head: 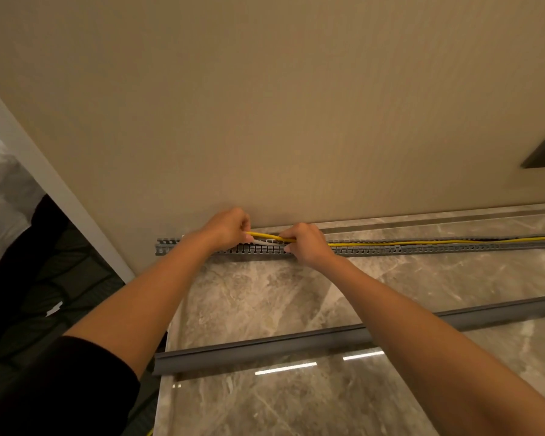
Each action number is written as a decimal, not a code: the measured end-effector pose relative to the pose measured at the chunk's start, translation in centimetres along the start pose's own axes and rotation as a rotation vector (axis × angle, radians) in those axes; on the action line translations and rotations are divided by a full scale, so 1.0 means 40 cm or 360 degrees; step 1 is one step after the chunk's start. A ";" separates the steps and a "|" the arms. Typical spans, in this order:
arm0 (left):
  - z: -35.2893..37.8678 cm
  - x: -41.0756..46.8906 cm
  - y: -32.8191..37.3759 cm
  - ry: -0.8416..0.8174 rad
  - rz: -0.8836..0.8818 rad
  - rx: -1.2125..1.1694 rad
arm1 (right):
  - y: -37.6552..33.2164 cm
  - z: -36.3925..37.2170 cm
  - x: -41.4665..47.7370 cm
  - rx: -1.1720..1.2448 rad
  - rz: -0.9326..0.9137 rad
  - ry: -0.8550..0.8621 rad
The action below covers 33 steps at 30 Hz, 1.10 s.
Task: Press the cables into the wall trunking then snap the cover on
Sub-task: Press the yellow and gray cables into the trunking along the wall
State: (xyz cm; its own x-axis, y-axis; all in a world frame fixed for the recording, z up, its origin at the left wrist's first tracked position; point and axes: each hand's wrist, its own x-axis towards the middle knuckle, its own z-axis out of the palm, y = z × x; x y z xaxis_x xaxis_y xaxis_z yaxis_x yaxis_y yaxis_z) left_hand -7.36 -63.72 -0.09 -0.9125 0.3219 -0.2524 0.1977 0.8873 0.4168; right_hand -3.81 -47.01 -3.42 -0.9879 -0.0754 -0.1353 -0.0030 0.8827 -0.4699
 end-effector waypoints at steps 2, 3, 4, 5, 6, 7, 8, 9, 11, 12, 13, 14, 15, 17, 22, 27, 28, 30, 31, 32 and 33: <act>0.005 0.005 0.004 0.0077 0.0063 0.0193 | 0.000 0.000 0.004 0.0012 0.0007 -0.0008; 0.008 0.007 0.005 0.0100 0.0105 0.0288 | 0.000 0.001 0.005 0.0016 0.0008 -0.0009; 0.011 0.009 0.005 0.0109 0.0156 0.0388 | 0.001 0.002 0.006 0.0012 0.0005 -0.0010; 0.015 0.011 0.003 0.0117 0.0209 0.0478 | 0.004 0.003 0.007 0.0005 -0.0002 -0.0013; 0.019 0.013 0.000 0.0119 0.0257 0.0545 | 0.006 0.004 0.007 -0.0004 -0.0011 -0.0015; 0.022 0.013 -0.003 0.0113 0.0294 0.0576 | 0.007 0.003 0.008 -0.0009 -0.0018 -0.0014; 0.026 0.014 -0.004 0.0098 0.0314 0.0586 | 0.008 0.003 0.008 -0.0004 -0.0021 -0.0010; 0.029 0.014 -0.007 0.0079 0.0317 0.0569 | 0.009 0.002 0.008 0.0011 -0.0020 -0.0005; 0.032 0.014 -0.010 0.0061 0.0268 0.0484 | 0.010 0.004 0.006 0.0029 -0.0019 -0.0001; 0.032 0.013 -0.012 0.0071 0.0221 0.0388 | 0.009 0.005 0.004 0.0026 -0.0019 0.0004; 0.033 0.014 -0.015 0.0074 0.0172 0.0273 | 0.010 0.005 0.003 0.0022 -0.0023 0.0010; 0.035 0.015 -0.021 0.0073 0.0142 0.0169 | 0.011 0.006 0.001 0.0023 -0.0030 0.0017; 0.037 0.011 -0.027 0.0076 0.0125 0.0083 | 0.012 0.006 0.000 0.0038 -0.0032 0.0023; 0.042 0.001 -0.033 0.0100 0.0117 -0.0046 | 0.012 0.004 0.000 0.0069 -0.0018 0.0028; 0.057 -0.002 -0.022 0.0132 0.0059 -0.0031 | 0.016 -0.004 0.004 0.0245 0.0061 -0.0009; 0.097 -0.004 -0.006 0.0367 0.0070 -0.0170 | 0.029 -0.012 -0.003 0.0355 0.0094 -0.0033; 0.108 -0.006 0.000 0.0406 0.0080 -0.0249 | 0.033 -0.014 -0.005 0.0383 0.0103 -0.0040; 0.122 -0.008 0.009 0.0446 0.0087 -0.0360 | 0.041 -0.017 -0.009 0.0457 0.0128 -0.0049; 0.126 -0.005 0.011 0.0445 0.0072 -0.0393 | 0.045 -0.016 -0.009 0.0467 0.0137 -0.0042; 0.126 -0.004 0.014 0.0442 0.0045 -0.0419 | 0.047 -0.014 -0.008 0.0461 0.0142 -0.0024; 0.123 -0.002 0.016 0.0443 0.0008 -0.0445 | 0.047 -0.011 -0.005 0.0450 0.0145 -0.0001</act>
State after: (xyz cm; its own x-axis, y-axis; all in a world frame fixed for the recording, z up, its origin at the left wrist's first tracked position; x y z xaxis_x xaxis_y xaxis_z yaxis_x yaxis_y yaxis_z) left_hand -5.40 -61.55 -4.11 -0.9816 0.1901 -0.0192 0.1324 0.7494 0.6488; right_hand -3.67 -45.14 -3.87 -0.9821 -0.0024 -0.1885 0.1288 0.7214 -0.6804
